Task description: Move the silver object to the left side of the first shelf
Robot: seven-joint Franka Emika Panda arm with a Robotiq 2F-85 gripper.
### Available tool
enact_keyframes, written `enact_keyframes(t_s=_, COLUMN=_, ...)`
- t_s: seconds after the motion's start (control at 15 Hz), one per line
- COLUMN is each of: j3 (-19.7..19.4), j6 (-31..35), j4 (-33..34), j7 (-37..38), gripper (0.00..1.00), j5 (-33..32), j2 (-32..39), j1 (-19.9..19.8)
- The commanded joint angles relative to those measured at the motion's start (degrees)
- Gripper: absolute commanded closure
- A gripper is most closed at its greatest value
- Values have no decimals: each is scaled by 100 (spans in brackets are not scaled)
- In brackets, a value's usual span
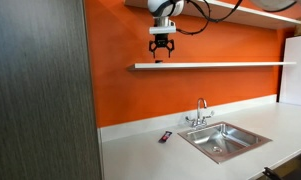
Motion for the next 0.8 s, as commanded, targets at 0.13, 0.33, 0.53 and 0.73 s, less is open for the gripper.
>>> enact_keyframes(t_s=0.13, j3=7, j6=477, j4=-1559, j7=359, gripper=0, j5=132, j2=-1034, j1=-15)
enact_keyframes(t_s=0.33, j3=25, j6=797, j4=-2356, j7=492, gripper=0, j5=113, j2=-1545, j1=30)
enact_keyframes(t_s=0.53, j3=75, j6=1051, j4=-3040, j7=573, gripper=0, j5=102, j2=-2002, j1=86)
enact_keyframes(t_s=0.73, j3=194, j6=1323, j4=-3792, j7=652, gripper=0, j5=85, j2=-2477, j1=95)
